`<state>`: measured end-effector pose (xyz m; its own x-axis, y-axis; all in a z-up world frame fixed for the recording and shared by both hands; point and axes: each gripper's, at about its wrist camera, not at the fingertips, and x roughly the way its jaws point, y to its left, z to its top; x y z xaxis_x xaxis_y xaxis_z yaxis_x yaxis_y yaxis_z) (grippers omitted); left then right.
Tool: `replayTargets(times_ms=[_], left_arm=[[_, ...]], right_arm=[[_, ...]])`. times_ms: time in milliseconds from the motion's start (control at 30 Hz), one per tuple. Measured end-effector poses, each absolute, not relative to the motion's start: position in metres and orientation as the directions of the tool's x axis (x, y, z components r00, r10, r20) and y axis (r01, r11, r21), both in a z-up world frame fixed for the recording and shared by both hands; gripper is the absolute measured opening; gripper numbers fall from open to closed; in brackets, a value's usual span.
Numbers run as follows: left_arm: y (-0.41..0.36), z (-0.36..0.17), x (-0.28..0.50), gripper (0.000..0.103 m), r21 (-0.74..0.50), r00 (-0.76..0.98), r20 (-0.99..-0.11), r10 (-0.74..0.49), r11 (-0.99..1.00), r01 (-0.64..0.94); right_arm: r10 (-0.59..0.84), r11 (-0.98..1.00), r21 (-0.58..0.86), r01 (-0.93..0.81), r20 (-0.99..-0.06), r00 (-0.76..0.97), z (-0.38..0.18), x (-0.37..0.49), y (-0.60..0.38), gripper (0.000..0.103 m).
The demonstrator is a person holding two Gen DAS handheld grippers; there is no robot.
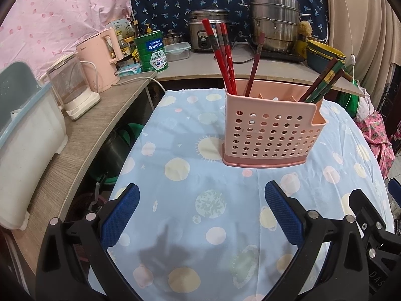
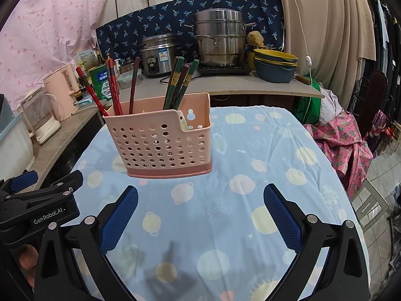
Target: Organize utensils
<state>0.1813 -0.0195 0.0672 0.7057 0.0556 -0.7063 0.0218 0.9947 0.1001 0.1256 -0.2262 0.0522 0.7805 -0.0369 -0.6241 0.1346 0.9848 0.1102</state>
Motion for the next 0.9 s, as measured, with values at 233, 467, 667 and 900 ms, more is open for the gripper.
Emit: replayTargets(times_ms=[233, 467, 667, 900], left_arm=[[-0.0192, 0.0665, 0.1821, 0.096, 0.102, 0.707, -0.706, 0.055, 0.995, 0.024], [-0.0191, 0.0664, 0.1821, 0.095, 0.103, 0.707, -0.705, 0.055, 0.994, 0.025], [-0.0196, 0.0656, 0.1820, 0.095, 0.104, 0.707, -0.705, 0.056, 0.994, 0.025], [-0.0199, 0.0649, 0.1807, 0.095, 0.103, 0.706, -0.706, 0.054, 0.994, 0.027]], right_arm=[[-0.038, 0.985, 0.109, 0.135, -0.625, 0.780, 0.0513, 0.1261, -0.2269, 0.096], [-0.038, 0.985, 0.108, 0.135, -0.625, 0.779, 0.0498, 0.1263, -0.2262, 0.096], [-0.040, 0.984, 0.109, 0.138, -0.625, 0.780, 0.0485, 0.1265, -0.2277, 0.096], [-0.050, 0.985, 0.097, 0.141, -0.623, 0.780, 0.0470, 0.1267, -0.2235, 0.096]])
